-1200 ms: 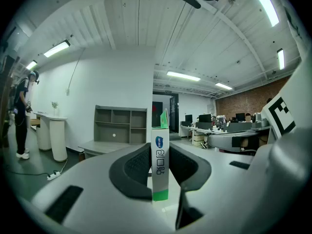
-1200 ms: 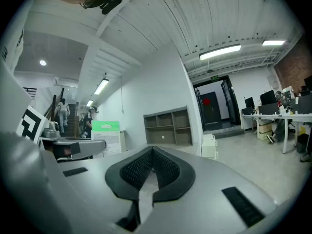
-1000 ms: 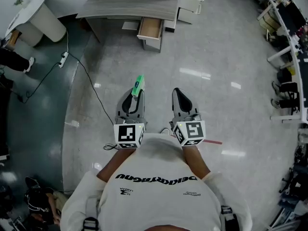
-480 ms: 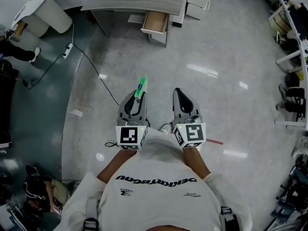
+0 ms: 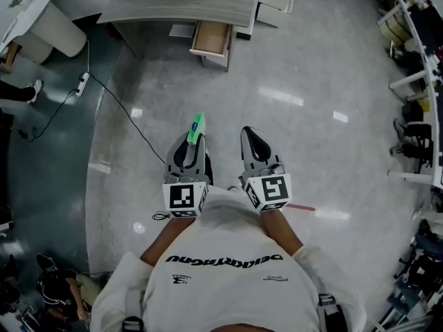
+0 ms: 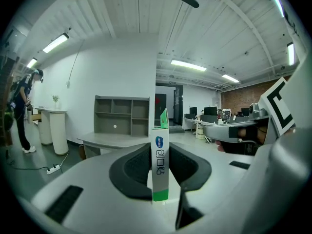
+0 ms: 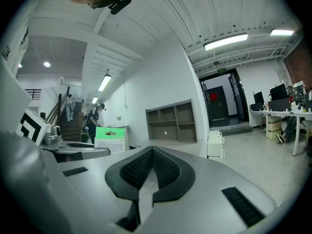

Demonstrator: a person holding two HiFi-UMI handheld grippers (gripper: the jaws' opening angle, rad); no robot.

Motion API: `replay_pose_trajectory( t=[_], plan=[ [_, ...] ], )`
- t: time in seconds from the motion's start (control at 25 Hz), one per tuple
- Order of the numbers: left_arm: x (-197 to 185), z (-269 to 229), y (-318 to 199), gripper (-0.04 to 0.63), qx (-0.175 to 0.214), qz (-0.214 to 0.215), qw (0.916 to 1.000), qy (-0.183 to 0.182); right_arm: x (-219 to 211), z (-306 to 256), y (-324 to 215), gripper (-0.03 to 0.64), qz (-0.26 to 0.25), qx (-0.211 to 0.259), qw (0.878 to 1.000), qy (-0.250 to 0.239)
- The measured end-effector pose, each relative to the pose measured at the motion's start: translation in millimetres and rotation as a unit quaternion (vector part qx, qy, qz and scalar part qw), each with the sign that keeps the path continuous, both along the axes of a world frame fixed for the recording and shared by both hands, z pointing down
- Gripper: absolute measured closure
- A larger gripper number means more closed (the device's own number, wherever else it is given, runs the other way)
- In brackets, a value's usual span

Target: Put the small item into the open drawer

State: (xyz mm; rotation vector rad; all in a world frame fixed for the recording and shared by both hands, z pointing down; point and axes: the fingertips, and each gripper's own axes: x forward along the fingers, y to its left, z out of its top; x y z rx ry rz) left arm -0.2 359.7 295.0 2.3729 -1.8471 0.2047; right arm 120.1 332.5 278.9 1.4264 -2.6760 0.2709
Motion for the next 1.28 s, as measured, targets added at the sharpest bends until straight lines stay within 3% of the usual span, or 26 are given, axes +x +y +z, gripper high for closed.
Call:
replay_pose_trajectory(
  t=[0.24,0.6,0.92,1.28],
  plan=[
    [-29,-9,-116,0.497,0.005,0.023,0.9996,0.014,-28,-8,-106,0.588,0.02,0.009,0.999,0.028],
    [-80,-7,-259,0.497,-0.018,0.076,0.9967,0.02,-83,-11,-246,0.589,0.063,-0.011,0.998,0.023],
    [-98,19,-334,0.497,-0.046,0.098,0.994,0.015,-103,7,-318,0.589,0.077,-0.035,0.996,0.035],
    [-75,56,-384,0.497,-0.084,0.085,0.9928,0.006,-85,40,-372,0.588,0.061,-0.057,0.995,0.045]
  ],
)
